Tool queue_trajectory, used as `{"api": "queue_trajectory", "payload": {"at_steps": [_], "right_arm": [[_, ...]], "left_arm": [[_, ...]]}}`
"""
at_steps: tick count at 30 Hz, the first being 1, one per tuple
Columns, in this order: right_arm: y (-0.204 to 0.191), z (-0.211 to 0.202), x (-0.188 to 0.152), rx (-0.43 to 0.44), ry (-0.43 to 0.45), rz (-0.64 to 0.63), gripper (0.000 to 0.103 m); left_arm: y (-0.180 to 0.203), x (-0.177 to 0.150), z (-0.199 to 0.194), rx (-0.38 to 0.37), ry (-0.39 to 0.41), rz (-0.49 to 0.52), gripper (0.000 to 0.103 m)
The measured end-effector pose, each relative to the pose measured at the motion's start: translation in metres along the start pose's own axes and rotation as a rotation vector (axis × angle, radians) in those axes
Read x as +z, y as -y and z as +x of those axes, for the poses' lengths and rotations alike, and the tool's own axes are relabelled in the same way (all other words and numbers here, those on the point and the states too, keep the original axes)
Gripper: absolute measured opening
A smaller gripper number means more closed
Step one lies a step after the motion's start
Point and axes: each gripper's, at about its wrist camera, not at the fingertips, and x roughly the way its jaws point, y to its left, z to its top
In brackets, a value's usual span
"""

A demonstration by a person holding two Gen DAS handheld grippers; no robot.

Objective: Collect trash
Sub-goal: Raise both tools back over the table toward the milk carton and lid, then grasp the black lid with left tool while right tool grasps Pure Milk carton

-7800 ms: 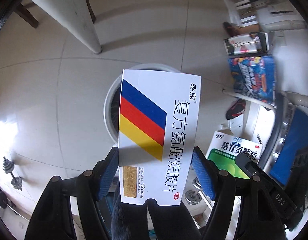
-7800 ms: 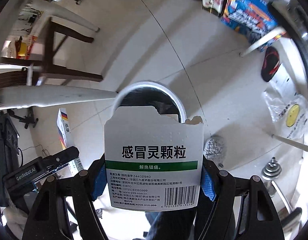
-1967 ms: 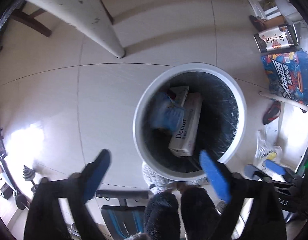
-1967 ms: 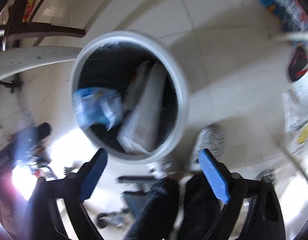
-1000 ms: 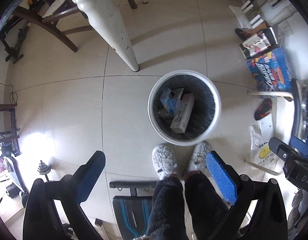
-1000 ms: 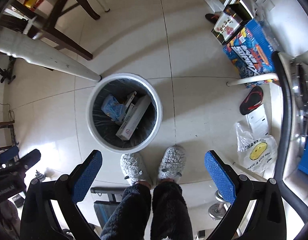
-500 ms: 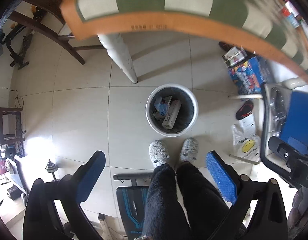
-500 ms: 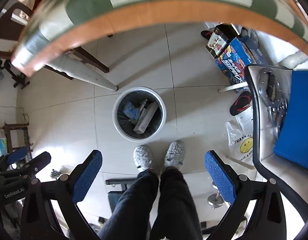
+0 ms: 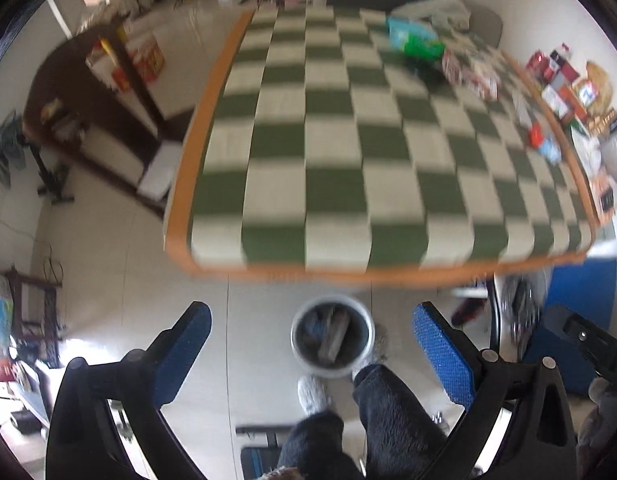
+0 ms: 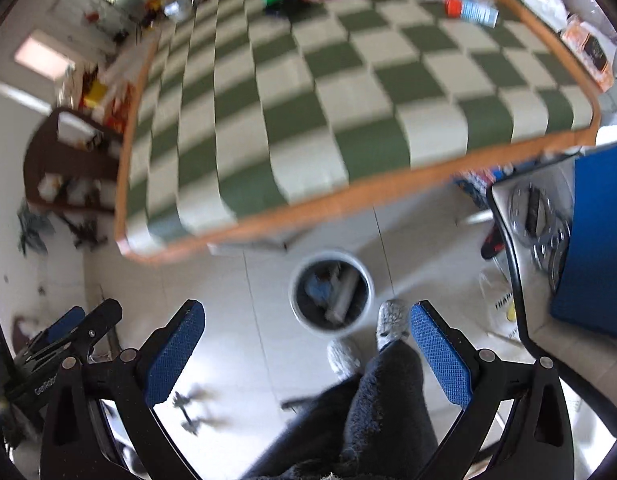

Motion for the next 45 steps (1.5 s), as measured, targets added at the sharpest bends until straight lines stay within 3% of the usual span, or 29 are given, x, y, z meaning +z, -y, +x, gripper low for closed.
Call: {"api": "queue_trajectory", "payload": {"at_steps": [5,9,15,19,24,29,31,32,34,35,39,41,45], "right_arm": [[0.019,-0.020,0.087,-0.020,0.084,0.070,0.103],[0.060,-0.017,0.166,-0.050,0.117,0.153,0.103],[0.160,0.030,0.277,-0.142,0.090,0.408,0.103],[0.215,0.063,0.321,-0.198,0.062,0.554,0.103],[0.238,0.095,0.382,-0.311,0.068,0.477,0.103],[0.246,0.133,0.425,-0.368,0.001,0.389,0.103],[0.248,0.143,0.434,-0.363,-0.011,0.383,0.103],[0.248,0.146,0.437,-0.360,-0.016,0.381,0.103],[0.248,0.149,0.441,-0.357,-0.009,0.379,0.101],[0.247,0.149,0.443,-0.357,-0.002,0.369,0.095],[0.237,0.143,0.444,-0.354,0.034,0.309,0.095],[0.232,0.139,0.443,-0.344,0.047,0.294,0.095],[0.228,0.124,0.429,-0.297,0.064,0.295,0.095]], "left_arm": [[0.026,0.088,0.016,0.002,0.024,-0.009,0.103],[0.052,0.153,0.048,-0.022,-0.014,-0.053,0.102],[0.101,0.233,0.122,-0.003,-0.087,-0.095,0.099],[0.128,0.268,0.172,0.009,-0.152,-0.109,0.098],[0.145,0.300,0.218,0.042,-0.205,-0.121,0.092],[0.146,0.316,0.246,0.069,-0.226,-0.146,0.090],[0.146,0.319,0.253,0.064,-0.233,-0.153,0.076],[0.146,0.320,0.254,0.043,-0.229,-0.160,0.074],[0.149,0.323,0.252,0.006,-0.207,-0.157,0.040],[0.151,0.325,0.250,-0.004,-0.196,-0.145,0.031],[0.158,0.328,0.239,0.004,-0.168,-0.103,0.024],[0.156,0.326,0.231,0.009,-0.154,-0.102,0.003],[0.154,0.317,0.215,-0.005,-0.135,-0.099,0.002]]}}
